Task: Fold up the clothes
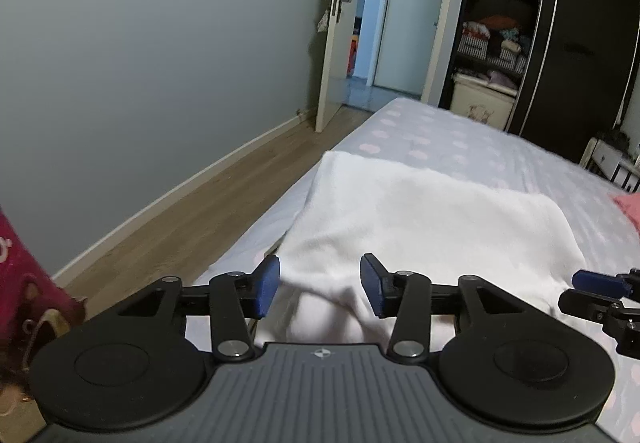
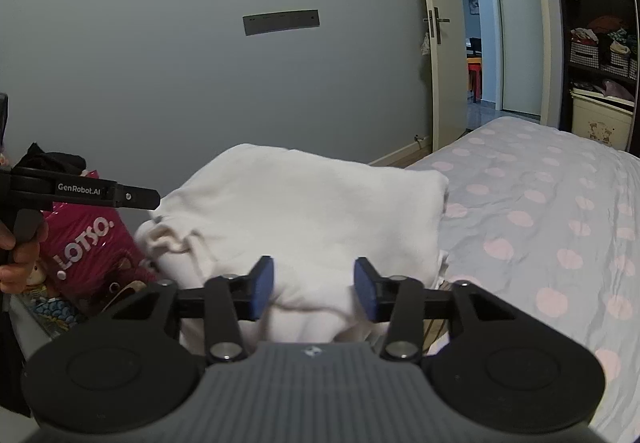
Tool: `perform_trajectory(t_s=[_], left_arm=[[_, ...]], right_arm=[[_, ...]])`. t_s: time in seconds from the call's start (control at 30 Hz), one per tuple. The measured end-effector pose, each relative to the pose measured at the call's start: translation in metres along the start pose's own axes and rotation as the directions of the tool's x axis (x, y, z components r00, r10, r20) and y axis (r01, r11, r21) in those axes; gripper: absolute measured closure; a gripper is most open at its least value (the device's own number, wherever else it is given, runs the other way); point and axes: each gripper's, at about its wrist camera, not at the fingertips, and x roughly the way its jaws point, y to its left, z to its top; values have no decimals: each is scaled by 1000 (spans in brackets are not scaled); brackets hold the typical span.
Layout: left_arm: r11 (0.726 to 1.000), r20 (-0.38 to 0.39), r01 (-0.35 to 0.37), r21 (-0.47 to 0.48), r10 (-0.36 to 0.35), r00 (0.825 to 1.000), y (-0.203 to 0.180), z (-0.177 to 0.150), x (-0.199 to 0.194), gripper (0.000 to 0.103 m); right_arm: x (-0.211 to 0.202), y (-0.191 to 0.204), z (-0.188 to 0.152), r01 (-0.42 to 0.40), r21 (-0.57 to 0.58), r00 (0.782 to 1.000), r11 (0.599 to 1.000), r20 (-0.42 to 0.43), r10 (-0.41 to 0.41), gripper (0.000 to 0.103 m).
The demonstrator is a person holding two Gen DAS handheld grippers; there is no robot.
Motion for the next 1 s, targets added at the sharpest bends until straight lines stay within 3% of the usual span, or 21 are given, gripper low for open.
perform_trajectory(t_s=[0.3, 0.7, 0.83, 1.0], left_arm=[[999, -30, -21, 37, 23, 999, -27, -29, -44, 48], [994, -67, -26, 110, 33, 997, -83, -99, -81, 47], [986, -40, -41, 161, 48, 998, -109, -114, -91, 47], [977, 0, 18, 214, -19, 1000, -150, -129, -97, 47]], right_arm=[[-44, 14, -26, 17, 21, 1000, 1000, 10, -17, 51], [-94, 8, -71, 17, 31, 1000, 999, -10, -17, 51], [-115, 0, -87, 32, 41, 999, 999, 0, -32, 51], [-150, -21, -115, 69, 80, 997, 994, 17, -71, 43]])
